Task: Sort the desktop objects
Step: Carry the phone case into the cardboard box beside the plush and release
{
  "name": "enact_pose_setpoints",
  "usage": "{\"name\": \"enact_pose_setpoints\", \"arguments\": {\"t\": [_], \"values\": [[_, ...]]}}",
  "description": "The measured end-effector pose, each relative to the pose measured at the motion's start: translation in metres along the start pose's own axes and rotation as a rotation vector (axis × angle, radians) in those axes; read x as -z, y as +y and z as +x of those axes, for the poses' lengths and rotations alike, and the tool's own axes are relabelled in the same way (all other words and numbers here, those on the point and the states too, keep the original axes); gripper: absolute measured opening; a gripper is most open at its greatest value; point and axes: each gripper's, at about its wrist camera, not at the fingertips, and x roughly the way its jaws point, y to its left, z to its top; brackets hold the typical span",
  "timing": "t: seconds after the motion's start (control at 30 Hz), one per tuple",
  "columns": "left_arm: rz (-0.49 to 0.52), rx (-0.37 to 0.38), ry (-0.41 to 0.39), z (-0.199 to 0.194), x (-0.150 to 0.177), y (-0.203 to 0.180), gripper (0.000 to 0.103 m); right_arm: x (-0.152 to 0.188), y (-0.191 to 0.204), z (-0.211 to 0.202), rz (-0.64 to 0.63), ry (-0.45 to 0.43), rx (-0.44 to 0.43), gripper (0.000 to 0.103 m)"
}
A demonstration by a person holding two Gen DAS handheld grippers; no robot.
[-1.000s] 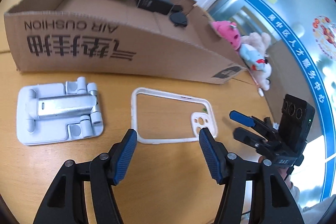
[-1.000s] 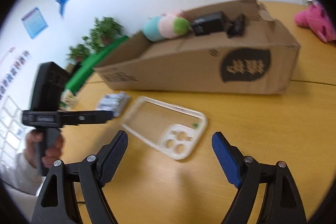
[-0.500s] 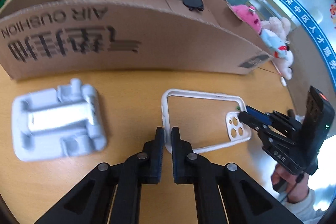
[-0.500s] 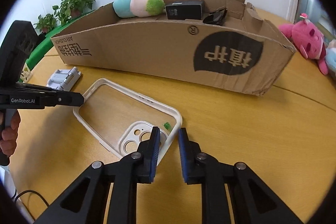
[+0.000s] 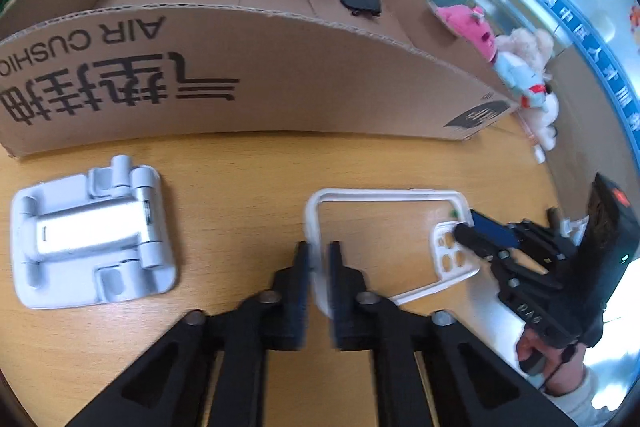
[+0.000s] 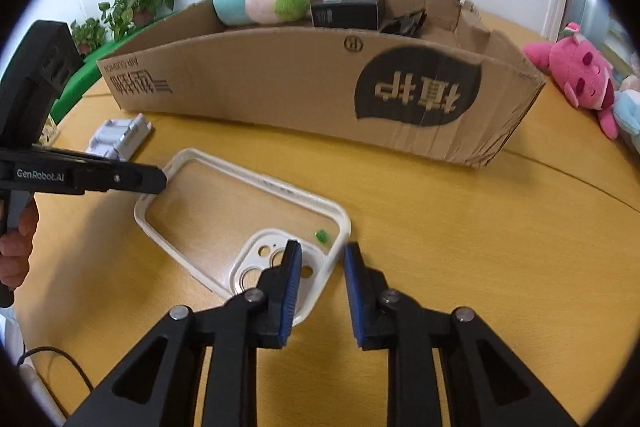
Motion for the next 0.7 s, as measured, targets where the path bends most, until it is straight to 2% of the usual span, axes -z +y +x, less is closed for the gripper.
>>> {"name": "enact_pose_setpoints", "arguments": {"t": [0.07, 0.2, 0.33, 0.47, 0.7], "values": [[-0.002, 0.005, 0.001, -0.002, 0.003, -0.001, 0.004, 0.002, -0.001, 0.0, 0.016, -0.003, 0.001, 0.014], [-0.004, 0.002, -0.014, -0.008, 0.008, -0.002, 0.003, 0.003, -0.001, -0.006, 0.016, -0.027, 0.003, 0.012], [-0.002, 0.028, -0.098, -0.039, 0.003, -0.009, 0.003, -0.011, 0.0, -0.031, 0.018, -0.103, 0.001, 0.012], [0.045, 0.022, -0.21, -0.08, -0.024, -0.027, 0.003, -0.039, 0.004, -0.065, -0.009, -0.208, 0.012, 0.012], [0.154, 0.0, -0.397, -0.151, -0.091, -0.058, 0.002, -0.106, 0.003, -0.123, -0.036, -0.406, 0.045, 0.012]]}}
